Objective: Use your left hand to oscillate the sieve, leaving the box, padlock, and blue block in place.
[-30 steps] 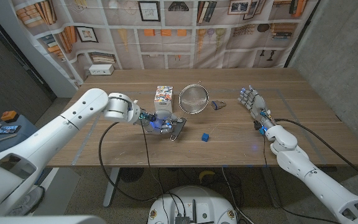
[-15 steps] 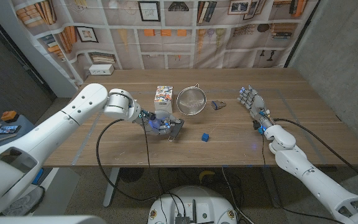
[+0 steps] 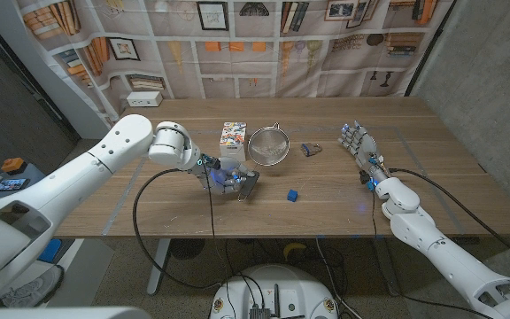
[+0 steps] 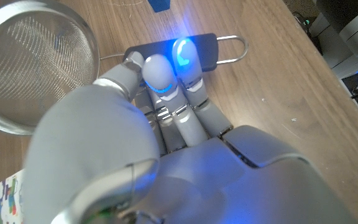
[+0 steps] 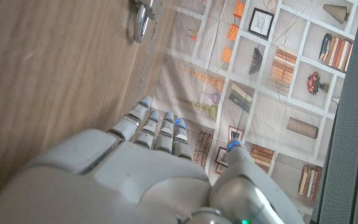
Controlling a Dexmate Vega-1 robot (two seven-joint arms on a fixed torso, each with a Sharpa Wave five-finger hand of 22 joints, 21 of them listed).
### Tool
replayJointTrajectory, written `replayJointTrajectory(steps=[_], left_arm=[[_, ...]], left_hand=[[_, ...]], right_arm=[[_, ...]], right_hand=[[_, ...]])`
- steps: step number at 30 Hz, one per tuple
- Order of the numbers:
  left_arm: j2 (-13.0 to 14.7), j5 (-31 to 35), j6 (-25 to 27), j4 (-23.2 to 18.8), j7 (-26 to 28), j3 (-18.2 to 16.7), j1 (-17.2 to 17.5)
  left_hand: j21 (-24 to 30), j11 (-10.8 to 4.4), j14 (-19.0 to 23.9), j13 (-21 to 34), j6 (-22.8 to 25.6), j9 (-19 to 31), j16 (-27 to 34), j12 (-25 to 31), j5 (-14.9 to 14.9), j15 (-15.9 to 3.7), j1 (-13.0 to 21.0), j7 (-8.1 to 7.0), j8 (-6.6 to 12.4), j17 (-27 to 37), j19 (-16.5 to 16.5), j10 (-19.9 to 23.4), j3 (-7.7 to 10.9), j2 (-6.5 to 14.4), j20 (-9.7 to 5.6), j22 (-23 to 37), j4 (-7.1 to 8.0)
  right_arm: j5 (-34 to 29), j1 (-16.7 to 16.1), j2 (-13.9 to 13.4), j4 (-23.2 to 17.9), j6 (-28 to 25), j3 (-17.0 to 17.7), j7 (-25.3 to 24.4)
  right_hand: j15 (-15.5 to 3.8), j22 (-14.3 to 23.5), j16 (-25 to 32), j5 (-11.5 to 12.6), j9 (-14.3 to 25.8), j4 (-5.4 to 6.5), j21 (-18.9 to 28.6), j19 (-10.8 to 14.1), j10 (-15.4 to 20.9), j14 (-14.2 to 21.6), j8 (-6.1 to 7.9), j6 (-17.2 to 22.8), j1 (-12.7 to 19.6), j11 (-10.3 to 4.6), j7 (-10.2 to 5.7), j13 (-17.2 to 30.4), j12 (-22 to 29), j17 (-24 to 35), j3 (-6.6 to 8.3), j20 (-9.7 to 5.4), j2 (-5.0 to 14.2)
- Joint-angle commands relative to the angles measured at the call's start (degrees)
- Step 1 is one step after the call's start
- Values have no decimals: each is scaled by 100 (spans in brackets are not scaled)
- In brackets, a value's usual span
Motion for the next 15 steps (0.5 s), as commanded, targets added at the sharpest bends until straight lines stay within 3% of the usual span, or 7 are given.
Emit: replayJointTrajectory(steps=[1,15], left_arm=[[199,-767,-416,-52,640,319,-138],[335,-1015,-776,-209,1081,482,-144]], left_hand=[[3,-699,-4,198,19,24,-30,67,35,0,44,51,11,-28,31,744,14,11,-407,1,-8],[-4,-701,39,220,3,37,28,46,42,0,53,43,-2,-11,29,749,13,6,-407,2,-4]], right_arm=[[-18,2,35,16,22,-9,-48],[-25,-130,-46,-194,-53,-2,-120]], right_hand=[[-128,14,22,9,16,-6,29,37,50,43,24,14,-18,23,20,14,16,12,28,-143,55],[-111,13,12,11,15,-3,27,34,44,46,26,29,-35,33,21,13,5,2,48,-140,56]])
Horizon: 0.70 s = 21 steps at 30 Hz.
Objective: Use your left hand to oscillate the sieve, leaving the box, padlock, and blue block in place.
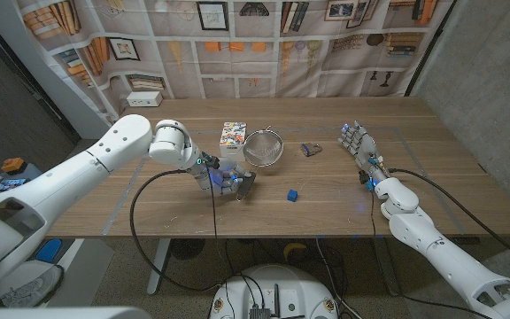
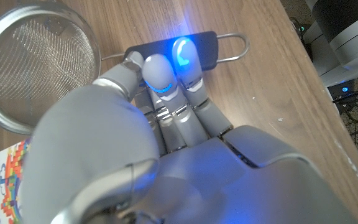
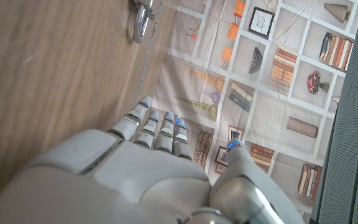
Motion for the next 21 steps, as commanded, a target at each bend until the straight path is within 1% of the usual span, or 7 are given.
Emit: replayJointTrajectory(steps=[1,3,5,9,14,17,21], left_arm=[[128,-236,-276,-112,306,157,0],[137,-219,-326,-139,320,156,29],[133,-150,-222,-104,266,196,-20],[113,-66,-161,-47,200,228,-53],[23,73,-24,91,119,301,-151],[-30,132,-13,122,125,323,-173],[-65,188,-8,112,141,328,-178]], left_hand=[[-4,-689,27,213,7,3,19,-15,43,0,72,21,28,8,29,739,11,20,-406,2,-4],[-5,-714,17,208,-4,2,15,-22,44,0,65,18,23,5,26,730,10,18,-405,2,-1],[-8,-667,-13,191,-10,0,-17,-34,47,0,64,21,18,-38,25,728,7,17,-406,1,-2],[-13,-680,8,172,-48,-4,4,-45,52,-1,55,25,-1,-35,23,730,-1,7,-406,0,-1],[-14,-686,-11,189,-53,-6,6,-36,55,-1,39,26,-4,-28,18,720,-3,1,-404,1,2],[-15,-711,-1,179,-47,-9,24,-33,59,-1,36,27,-3,-7,17,739,-1,-1,-406,1,-1],[-16,-690,-16,190,-40,-12,21,-34,61,-1,28,32,-1,-5,13,719,2,1,-406,1,-1]], right_arm=[[-5,-114,-65,-171,-66,4,-68],[-6,-139,-75,-203,-67,7,-81],[-2,-164,-88,-238,-78,11,-88],[-4,-225,-125,-323,-107,21,-124],[17,-283,-152,-374,-118,40,-135],[25,-306,-155,-380,-109,48,-137],[41,-336,-149,-382,-87,57,-133]], right_hand=[[-111,13,11,11,15,-4,27,34,43,46,26,30,-35,32,19,13,5,0,50,-143,57],[-110,13,10,11,16,-4,27,35,43,46,26,30,-36,32,22,13,4,-1,51,-141,56],[-112,13,11,11,16,-4,27,35,40,49,27,34,-38,29,23,13,2,-1,52,-137,55],[-106,13,13,11,16,-6,27,36,43,57,26,34,-39,34,21,13,2,-3,57,-131,58],[-98,13,12,11,16,-6,28,39,44,60,28,41,-43,35,17,13,1,-4,61,-125,57],[-96,13,13,11,16,-7,28,39,42,62,27,40,-44,36,15,14,0,-5,63,-121,57],[-91,13,14,10,16,-8,26,36,45,62,27,42,-49,41,9,14,0,-3,64,-117,57]])
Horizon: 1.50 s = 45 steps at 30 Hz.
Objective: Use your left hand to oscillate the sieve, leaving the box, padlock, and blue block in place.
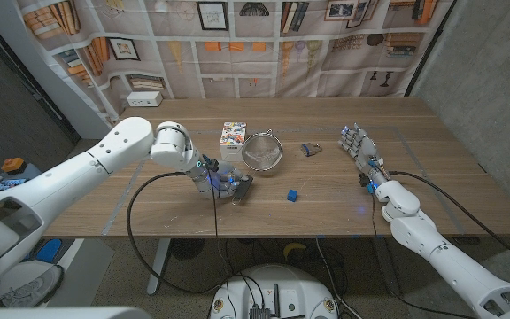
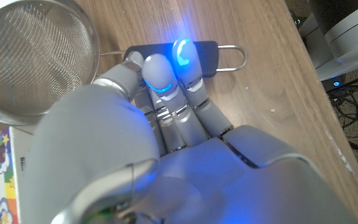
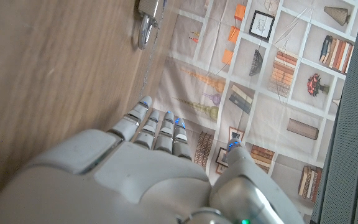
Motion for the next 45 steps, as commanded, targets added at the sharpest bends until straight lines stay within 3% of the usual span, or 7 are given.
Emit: replayJointTrajectory(steps=[1,15,17,23,45], left_arm=[[-113,193,91,81,-24,81,-77],[-109,321,-114,-169,76,-3,121],[-105,354,-106,-188,59,-11,131],[-66,409,-147,-281,63,-62,192],[90,595,-366,-765,146,-264,353]], left_hand=[[-16,-686,14,190,-22,23,51,42,38,-1,20,23,19,46,14,713,9,-8,-406,1,5],[-50,-666,-77,142,-122,10,-71,-22,31,-4,-74,-6,-13,-143,-26,555,-39,-35,-397,-4,26],[-69,-602,-83,134,-223,6,-82,-70,30,-5,-100,10,-46,-174,-39,414,-51,-41,-395,-8,29],[-115,-658,-85,101,-385,-8,-81,-99,25,-6,-196,-30,-77,-236,-64,236,-96,-62,-391,-14,39],[-254,-499,-124,-174,-1010,-173,-34,-199,7,-1,-468,-75,-136,-295,-24,-889,-155,-211,-393,-23,39]], right_arm=[[41,-116,-27,-88,6,35,-28],[87,-211,-35,-115,51,71,-15],[93,-214,-38,-112,57,75,-3],[112,-239,-56,-117,64,94,12],[205,-84,-3,172,140,110,252]], right_hand=[[-89,13,15,10,16,7,27,38,44,62,26,42,-49,36,10,13,-1,-3,48,-113,57],[-76,14,22,8,16,-6,26,36,52,68,26,49,-50,38,4,14,-1,1,56,-95,62],[-76,14,23,8,16,-6,26,37,51,67,26,50,-51,38,5,14,-2,2,56,-92,63],[-76,14,27,7,17,-14,26,36,54,69,24,48,-48,40,-3,15,-2,4,59,-90,66],[-63,15,39,3,18,-37,28,41,60,76,23,53,-41,42,-10,17,-3,12,71,-73,77]])
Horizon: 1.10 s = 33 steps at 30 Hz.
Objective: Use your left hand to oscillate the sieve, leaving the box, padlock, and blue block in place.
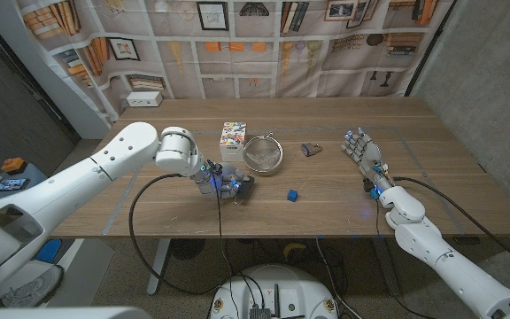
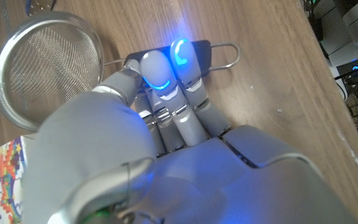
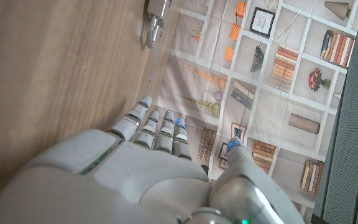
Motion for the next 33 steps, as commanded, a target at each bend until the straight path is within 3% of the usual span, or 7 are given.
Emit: replayJointTrajectory(steps=[1,16,20,33], left_arm=[[76,157,-42,-220,-16,-85,29],[16,455,222,-142,-248,-48,-128],[-1,556,331,-88,-363,-42,-191],[73,863,538,-256,-386,-51,-256]], left_hand=[[-50,-15,-21,-53,-115,-32,12,4,4,11,-57,12,-17,-10,18,-212,-30,-33,-408,3,-7],[-225,82,-46,-242,-526,-189,-72,10,-29,11,-198,37,-29,-234,83,-773,-161,-276,-407,3,-12],[-273,202,-62,-274,-672,-228,-112,-11,-32,10,-213,43,-38,-326,114,-1000,-202,-331,-407,6,-9],[-435,329,-41,-323,-1317,-308,-144,-45,-45,8,-328,98,-82,-448,110,-1749,-329,-464,-385,-2,37]], right_arm=[[52,117,47,193,45,5,151],[67,195,40,275,9,6,211],[67,229,63,320,14,-5,232],[55,323,130,460,20,-36,256]], right_hand=[[-68,15,38,2,17,2,28,41,29,72,21,37,-42,5,1,16,-3,11,30,-72,75],[-53,15,47,-2,18,-6,30,46,28,73,21,39,-49,12,-6,17,-6,21,33,-62,79],[-56,15,50,-2,18,-9,31,50,27,76,21,41,-51,13,-3,17,-6,23,34,-59,79],[-54,16,53,-4,18,-16,31,51,30,70,20,41,-53,8,-4,17,-6,29,37,-53,83]])
